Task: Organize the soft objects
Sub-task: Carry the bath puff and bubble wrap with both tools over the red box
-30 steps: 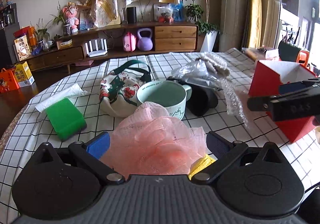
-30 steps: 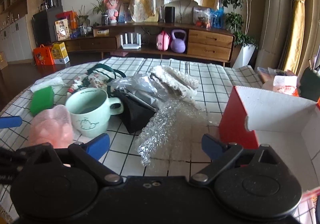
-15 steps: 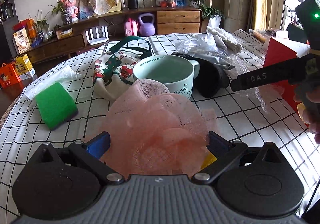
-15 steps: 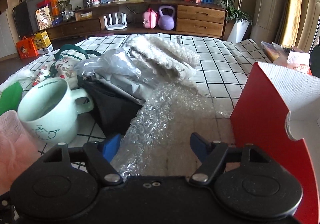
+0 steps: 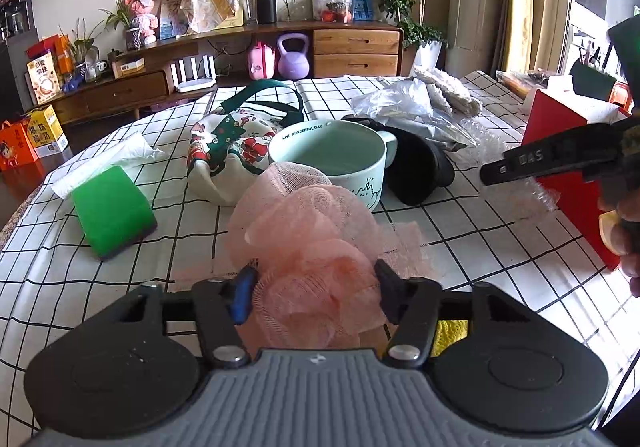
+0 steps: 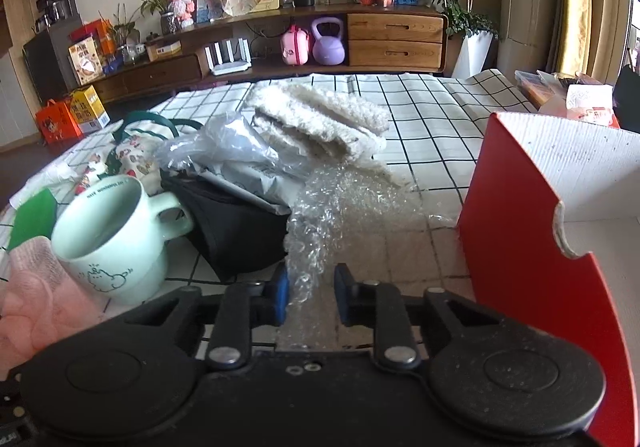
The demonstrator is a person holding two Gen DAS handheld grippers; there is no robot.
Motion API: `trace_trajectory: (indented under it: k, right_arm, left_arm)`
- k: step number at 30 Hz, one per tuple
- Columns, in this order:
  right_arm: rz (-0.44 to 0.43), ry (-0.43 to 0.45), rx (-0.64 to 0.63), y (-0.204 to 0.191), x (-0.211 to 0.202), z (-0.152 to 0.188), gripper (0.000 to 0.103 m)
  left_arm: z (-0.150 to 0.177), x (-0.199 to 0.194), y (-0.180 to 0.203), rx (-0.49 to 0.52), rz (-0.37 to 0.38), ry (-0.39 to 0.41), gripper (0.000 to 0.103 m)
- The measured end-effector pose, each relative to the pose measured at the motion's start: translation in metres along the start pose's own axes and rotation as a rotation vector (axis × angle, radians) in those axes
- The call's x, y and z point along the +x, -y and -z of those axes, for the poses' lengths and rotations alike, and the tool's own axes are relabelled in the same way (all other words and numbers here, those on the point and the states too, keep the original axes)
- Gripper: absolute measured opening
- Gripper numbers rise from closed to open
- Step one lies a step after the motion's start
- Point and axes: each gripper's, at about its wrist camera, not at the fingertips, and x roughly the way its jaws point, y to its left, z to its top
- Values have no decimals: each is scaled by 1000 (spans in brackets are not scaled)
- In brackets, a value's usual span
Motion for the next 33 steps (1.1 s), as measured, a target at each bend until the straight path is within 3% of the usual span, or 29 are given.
trace_trajectory:
  k: [3,7,26,33]
  right_arm:
    - [-7,18,2,3,-14,-1,8]
    - [-29,51,0,8,-36,-1,4]
    - [-222,148,25,28,-154,-7,3]
    - [-293,213,115,54,-185,-23,3]
  left_arm:
    - [0,-3,0,5,-6,5,46]
    - [0,-7,0,3,-15,10,42]
    - [-12,-62,3,-11,19,98,40]
    - [-23,-80,10,-1,49,120,40]
